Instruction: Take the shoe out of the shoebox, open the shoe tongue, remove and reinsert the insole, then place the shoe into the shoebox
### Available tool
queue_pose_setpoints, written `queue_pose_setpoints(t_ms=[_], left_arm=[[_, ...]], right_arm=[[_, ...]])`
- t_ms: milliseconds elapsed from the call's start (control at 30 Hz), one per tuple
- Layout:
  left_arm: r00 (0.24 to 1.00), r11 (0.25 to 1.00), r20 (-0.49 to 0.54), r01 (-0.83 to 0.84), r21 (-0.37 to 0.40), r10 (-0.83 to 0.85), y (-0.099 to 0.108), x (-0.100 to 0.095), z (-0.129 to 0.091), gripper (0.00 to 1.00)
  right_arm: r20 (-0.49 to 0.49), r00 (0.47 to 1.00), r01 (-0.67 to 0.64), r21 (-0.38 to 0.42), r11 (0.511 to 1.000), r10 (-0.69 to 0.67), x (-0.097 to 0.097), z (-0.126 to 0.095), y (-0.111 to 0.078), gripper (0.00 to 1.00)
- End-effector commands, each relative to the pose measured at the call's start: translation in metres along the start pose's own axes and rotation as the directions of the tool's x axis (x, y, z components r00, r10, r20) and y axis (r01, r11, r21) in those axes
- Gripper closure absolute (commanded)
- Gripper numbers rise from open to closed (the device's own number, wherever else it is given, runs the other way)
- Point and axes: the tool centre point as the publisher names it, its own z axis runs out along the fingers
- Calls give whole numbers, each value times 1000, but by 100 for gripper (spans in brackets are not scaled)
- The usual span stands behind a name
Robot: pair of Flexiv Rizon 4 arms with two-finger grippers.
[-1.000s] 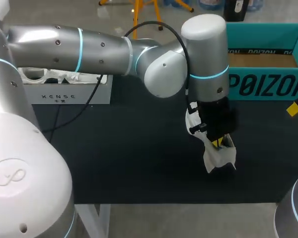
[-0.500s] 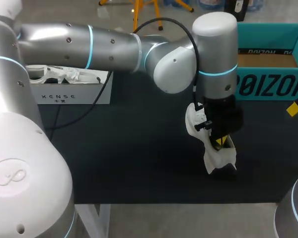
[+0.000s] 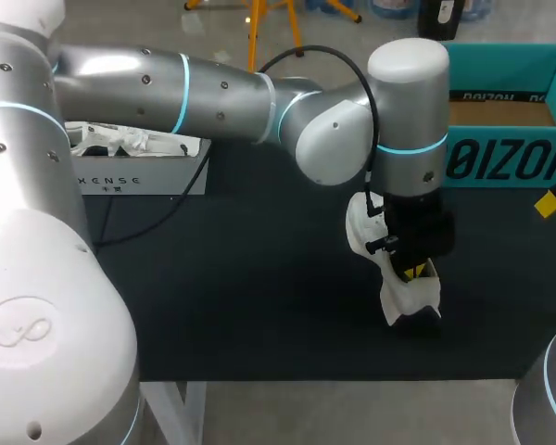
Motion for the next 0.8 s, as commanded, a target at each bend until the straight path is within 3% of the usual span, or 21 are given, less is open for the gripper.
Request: queue_pose_setpoints(t_ms=[33, 267, 633, 800], left_arm=[[1000, 1000, 19, -10, -13, 11, 1, -7, 28, 100], [1000, 998, 25, 9, -56, -8, -6, -6, 48, 100], [998, 994, 62, 28, -106, -21, -9, 1, 11, 100], [1000, 994, 28, -9, -107, 12, -9, -7, 19, 100]], right_arm=[[1, 1000, -1, 3, 1000, 1, 0, 1, 1, 0], [1, 1000, -1, 3, 1000, 1, 0, 1, 1, 0], [1, 1000, -1, 3, 1000, 1, 0, 1, 1, 0], [1, 1000, -1, 3, 1000, 1, 0, 1, 1, 0]])
